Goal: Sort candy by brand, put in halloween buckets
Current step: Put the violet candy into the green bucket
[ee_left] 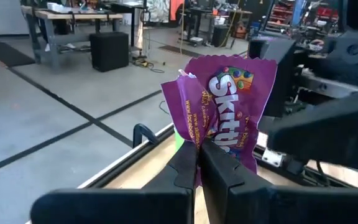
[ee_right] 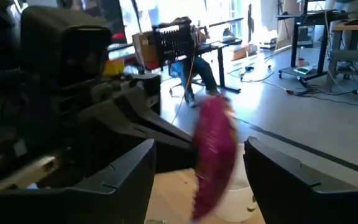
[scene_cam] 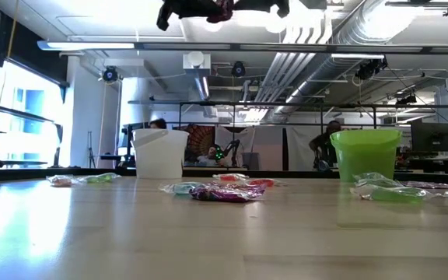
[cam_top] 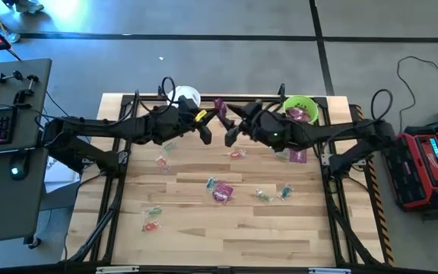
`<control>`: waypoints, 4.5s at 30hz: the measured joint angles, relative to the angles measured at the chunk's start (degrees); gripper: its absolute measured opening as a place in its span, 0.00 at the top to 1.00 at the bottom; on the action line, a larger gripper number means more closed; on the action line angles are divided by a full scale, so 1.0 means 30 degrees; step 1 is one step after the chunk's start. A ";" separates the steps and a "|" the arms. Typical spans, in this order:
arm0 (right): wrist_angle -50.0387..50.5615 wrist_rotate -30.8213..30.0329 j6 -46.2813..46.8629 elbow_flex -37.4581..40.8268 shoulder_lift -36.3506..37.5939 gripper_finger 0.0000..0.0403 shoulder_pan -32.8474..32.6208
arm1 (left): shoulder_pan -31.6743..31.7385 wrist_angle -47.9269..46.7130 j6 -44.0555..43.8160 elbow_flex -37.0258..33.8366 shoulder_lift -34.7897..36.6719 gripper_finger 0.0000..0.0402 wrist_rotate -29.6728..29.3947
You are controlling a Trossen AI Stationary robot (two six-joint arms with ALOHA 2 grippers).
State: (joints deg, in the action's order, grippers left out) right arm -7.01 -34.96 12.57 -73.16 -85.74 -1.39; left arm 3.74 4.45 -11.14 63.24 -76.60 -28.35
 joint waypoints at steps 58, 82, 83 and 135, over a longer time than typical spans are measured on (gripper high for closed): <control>2.1825 -0.1721 0.9162 -0.2066 0.5238 0.95 0.6578 | -0.0507 -0.0841 -0.1281 -0.0036 -0.0007 0.68 0.4168; 1.3514 0.3811 1.2908 0.8831 0.6492 0.98 1.5732 | -0.1134 -0.0089 -0.1601 -0.0029 0.0000 0.72 0.4198; 1.3431 0.3766 1.2944 0.9047 0.6492 0.98 1.5895 | -0.1134 -0.0089 -0.1601 -0.0029 0.0000 0.72 0.4195; 1.6139 0.5681 0.9866 0.9665 0.4707 1.00 1.6342 | -0.0354 0.1764 -0.1541 -0.2441 0.0000 0.90 0.4143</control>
State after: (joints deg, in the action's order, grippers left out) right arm 41.41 -17.91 42.17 -44.17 -71.62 47.64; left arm 2.68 9.74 -15.77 55.92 -76.60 -15.93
